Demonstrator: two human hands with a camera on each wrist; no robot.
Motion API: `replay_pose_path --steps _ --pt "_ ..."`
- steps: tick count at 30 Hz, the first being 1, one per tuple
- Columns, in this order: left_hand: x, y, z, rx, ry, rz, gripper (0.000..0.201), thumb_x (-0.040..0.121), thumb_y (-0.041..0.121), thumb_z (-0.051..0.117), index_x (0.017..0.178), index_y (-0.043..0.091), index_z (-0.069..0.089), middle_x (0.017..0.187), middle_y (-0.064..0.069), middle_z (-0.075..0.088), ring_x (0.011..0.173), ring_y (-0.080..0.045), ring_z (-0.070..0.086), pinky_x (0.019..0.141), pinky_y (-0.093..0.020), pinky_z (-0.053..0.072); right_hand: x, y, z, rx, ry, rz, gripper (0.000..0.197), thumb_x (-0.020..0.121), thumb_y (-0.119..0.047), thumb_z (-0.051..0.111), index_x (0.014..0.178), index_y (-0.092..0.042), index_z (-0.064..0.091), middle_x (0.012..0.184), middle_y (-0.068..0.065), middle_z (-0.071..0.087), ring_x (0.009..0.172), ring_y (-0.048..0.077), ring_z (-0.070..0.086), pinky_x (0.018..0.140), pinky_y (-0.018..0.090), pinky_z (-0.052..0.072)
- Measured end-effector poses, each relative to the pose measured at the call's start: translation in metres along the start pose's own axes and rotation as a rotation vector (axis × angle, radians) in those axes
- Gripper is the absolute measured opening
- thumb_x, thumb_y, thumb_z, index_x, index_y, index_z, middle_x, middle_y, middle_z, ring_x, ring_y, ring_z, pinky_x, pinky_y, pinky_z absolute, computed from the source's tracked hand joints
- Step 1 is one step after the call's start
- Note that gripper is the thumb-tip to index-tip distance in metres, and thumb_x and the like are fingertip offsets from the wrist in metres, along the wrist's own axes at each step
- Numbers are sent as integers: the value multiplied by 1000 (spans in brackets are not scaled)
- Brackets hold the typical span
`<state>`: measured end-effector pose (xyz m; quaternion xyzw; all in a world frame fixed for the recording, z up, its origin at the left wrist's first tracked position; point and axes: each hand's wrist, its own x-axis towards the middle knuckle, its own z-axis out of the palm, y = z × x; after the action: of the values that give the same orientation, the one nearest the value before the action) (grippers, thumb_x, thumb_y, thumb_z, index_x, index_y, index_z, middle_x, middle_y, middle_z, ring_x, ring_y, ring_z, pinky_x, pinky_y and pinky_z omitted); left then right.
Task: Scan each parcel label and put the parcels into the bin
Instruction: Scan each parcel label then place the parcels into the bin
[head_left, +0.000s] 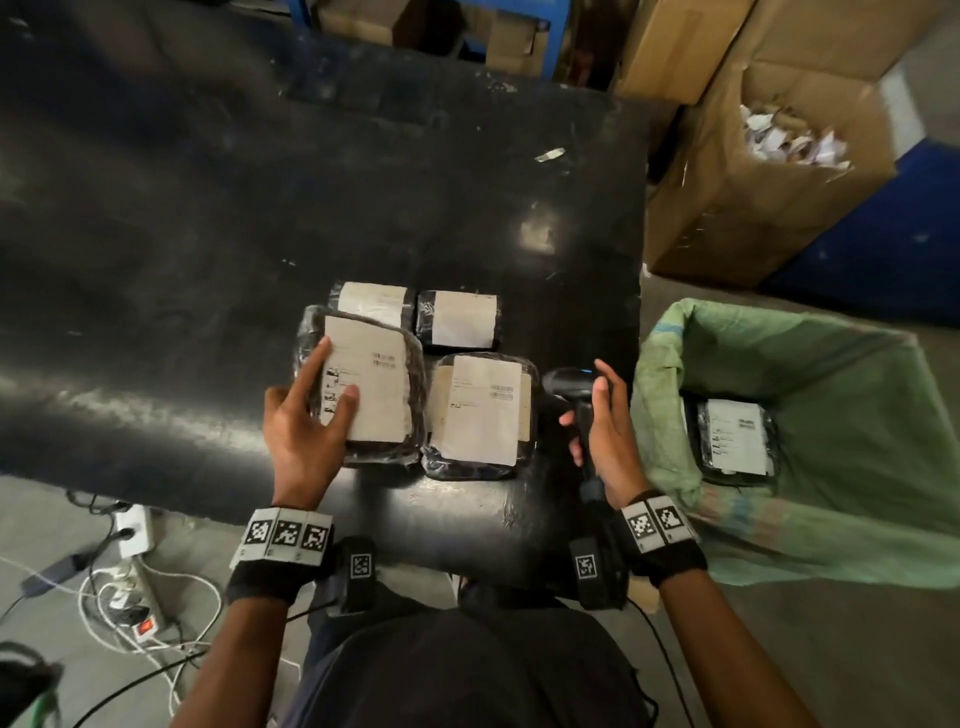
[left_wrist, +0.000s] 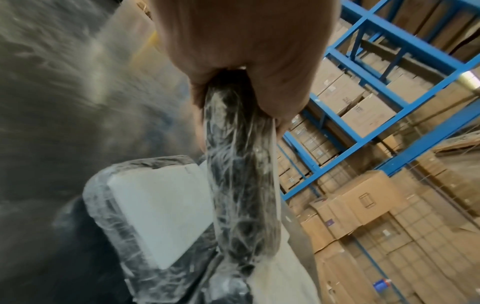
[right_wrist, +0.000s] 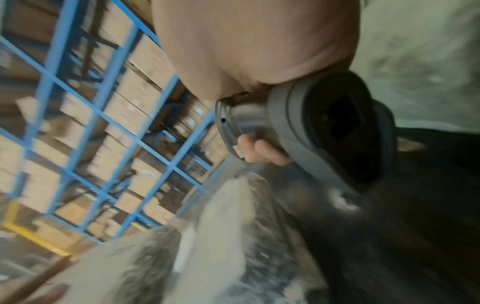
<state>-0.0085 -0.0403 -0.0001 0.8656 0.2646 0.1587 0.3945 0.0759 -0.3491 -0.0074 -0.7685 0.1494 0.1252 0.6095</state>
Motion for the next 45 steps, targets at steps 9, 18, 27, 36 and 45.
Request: replay_pose_path --steps 9,18,27,36,45 --pt "-12 68 46 -203 220 175 63 90 24 74 147 29 49 111 -14 48 96 -18 53 85 6 32 -50 -99 -16 349 -219 -244 38 106 -40 26 142 -36 38 92 19 62 47 10 55 41 26 42" --pt "-21 102 75 -353 206 207 62 91 16 72 147 23 46 119 -21 47 107 -32 56 89 2 40 -80 -130 -31 438 -302 -306 45 101 -46 28 142 -30 38 94 23 60 49 11 55 40 25 41" --pt "-16 105 75 -365 191 264 62 90 17 74 146 24 49 118 -22 48 106 -33 60 99 -21 48 -87 -133 -36 455 -318 -279 50 95 -51 32 140 -33 40 94 26 62 48 16 52 42 26 42" --pt "-21 96 71 -345 195 237 62 90 18 74 147 24 50 114 -16 45 100 -24 56 91 1 39 -29 -65 -22 154 -137 -45 34 103 -50 30 134 -41 40 90 21 67 45 25 53 42 27 43" --pt "-29 85 69 -290 216 180 63 90 23 74 147 30 49 115 -9 44 102 -19 54 94 -20 48 18 36 1 5 -24 178 33 103 -42 35 135 -33 27 94 9 63 64 20 62 59 30 53"
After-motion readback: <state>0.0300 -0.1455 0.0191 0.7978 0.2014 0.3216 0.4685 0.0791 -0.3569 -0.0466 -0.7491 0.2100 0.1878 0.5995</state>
